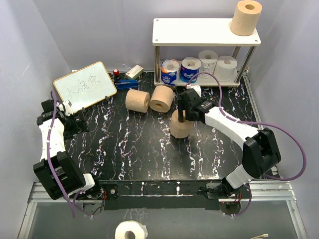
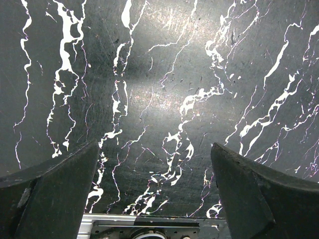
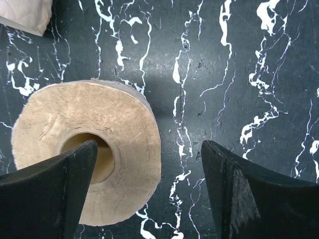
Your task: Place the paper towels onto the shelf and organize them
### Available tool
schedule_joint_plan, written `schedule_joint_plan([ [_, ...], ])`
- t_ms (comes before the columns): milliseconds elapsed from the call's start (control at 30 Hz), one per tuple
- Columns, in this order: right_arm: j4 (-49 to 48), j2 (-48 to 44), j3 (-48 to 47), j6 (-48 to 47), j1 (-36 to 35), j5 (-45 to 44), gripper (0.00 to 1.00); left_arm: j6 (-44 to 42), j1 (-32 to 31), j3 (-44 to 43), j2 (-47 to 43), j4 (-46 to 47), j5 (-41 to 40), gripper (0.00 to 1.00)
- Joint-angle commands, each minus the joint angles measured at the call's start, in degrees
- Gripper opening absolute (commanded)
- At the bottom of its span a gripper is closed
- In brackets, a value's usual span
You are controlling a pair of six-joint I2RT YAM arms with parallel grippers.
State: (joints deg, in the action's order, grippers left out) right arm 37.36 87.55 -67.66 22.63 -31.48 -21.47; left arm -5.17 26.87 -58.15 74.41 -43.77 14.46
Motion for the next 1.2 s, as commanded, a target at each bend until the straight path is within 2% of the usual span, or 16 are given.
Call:
schedule_joint_plan([
  [0,-2.5,0.4,0.8,0.3,0.1,-0.6,0.82,-0.5,0.3,-0.1,-1.2,-1.0,0.7,0.93],
  [233,-2.4,0.2,0.9,-0.1,0.2,-1.8,0.79,-0.5,0.3,-0.2,-1.0,-1.0,0.9,0.93],
  [433,-2.7,0.0,1.4,-0.5,1.0,-1.9,0.65,-0.5,0.3,-0.1,-0.9,-1.0,0.8,0.93],
  [533,-3.4,-0.1,2.3,-0.7,1.6,-0.6,0.54,-0.6,0.3,-0.1,-1.0,-1.0,0.8,0.93],
  [633,-4.0,0.0,2.8,-0.7,1.9,0.5,0.39,-0.6,0.3,-0.2,-1.0,-1.0,0.9,0.93],
  [767,-4.7,0.0,3.1,-0.7,2.4,1.9,0.30,-0.6,0.3,-0.2,-0.8,-1.0,0.8,0.93],
  [833,-5.0,0.1,3.2,-0.6,2.6,2.3,0.20,-0.5,0.3,-0.2,-0.8,-1.0,0.8,0.93],
  [933,-4.9,0.3,3.3,-0.4,2.8,2.2,0.00,-0.5,0.2,-0.1,-0.8,-1.0,0.8,0.93],
  [1167,-0.7,-0.7,-0.9,1.2,3.2,-1.5,0.00,-0.5,0.3,-0.2,-0.9,-1.1,0.7,0.93],
])
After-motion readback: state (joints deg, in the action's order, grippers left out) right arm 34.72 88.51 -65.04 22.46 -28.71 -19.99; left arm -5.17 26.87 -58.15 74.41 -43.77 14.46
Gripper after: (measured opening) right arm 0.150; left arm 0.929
